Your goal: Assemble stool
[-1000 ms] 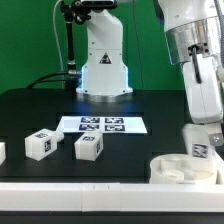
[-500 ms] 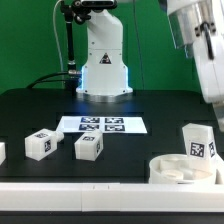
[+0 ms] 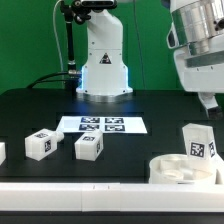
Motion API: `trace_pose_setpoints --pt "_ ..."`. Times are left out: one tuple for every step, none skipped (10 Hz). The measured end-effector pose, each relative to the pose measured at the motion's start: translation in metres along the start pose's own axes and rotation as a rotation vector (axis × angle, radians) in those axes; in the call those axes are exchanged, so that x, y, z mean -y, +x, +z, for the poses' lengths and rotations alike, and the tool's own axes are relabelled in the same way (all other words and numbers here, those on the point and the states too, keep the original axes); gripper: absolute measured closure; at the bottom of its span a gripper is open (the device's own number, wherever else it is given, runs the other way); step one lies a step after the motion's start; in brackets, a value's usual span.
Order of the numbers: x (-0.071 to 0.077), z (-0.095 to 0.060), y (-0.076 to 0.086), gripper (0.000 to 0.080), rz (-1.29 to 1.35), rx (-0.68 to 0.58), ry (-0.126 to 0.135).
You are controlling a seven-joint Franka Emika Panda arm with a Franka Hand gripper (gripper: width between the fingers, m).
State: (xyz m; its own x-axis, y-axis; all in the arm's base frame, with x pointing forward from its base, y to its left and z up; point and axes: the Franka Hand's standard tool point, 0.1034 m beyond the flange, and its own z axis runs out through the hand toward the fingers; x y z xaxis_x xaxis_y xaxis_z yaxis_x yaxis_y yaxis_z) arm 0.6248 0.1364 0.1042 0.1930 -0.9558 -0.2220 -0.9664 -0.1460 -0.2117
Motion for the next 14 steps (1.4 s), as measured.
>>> trace_pose_setpoints --pt "-0.001 -0.002 0.001 0.0150 -0.151 -0.005 -0.052" --pt "0.004 -0.005 0.001 0.0150 -0.337 -0.013 -0.076" --pt "0.005 -0.006 -0.002 0.0150 -0.461 -0.009 -0.100" --pt "0.007 -0.006 -0.001 0.0150 -0.535 -0.009 -0.095" --pt "0.006 -0.006 0.000 0.0150 -0.605 -0.006 -0.096" --pt "0.006 -0.006 0.000 0.0150 -0.682 -0.002 -0.096" --pt "0.006 -0.006 0.000 0.0150 -0.781 -0.001 -0.103" --pt "0.006 -0.007 0.001 0.0150 -0.929 -0.020 -0.131" --pt "0.006 -0.007 0.002 0.0150 -1.113 -0.034 -0.156" --pt "0.006 -0.007 0.002 0.0150 -1.275 -0.038 -0.182" --pt "0.007 -0.007 0.003 0.0150 -1.372 -0.034 -0.199" --pt "0.007 -0.007 0.005 0.0150 -1.428 -0.028 -0.201" --pt "0.007 -0.008 0.011 0.0150 -1.500 -0.023 -0.205" --pt "0.007 -0.008 0.012 0.0150 -1.557 -0.019 -0.209"
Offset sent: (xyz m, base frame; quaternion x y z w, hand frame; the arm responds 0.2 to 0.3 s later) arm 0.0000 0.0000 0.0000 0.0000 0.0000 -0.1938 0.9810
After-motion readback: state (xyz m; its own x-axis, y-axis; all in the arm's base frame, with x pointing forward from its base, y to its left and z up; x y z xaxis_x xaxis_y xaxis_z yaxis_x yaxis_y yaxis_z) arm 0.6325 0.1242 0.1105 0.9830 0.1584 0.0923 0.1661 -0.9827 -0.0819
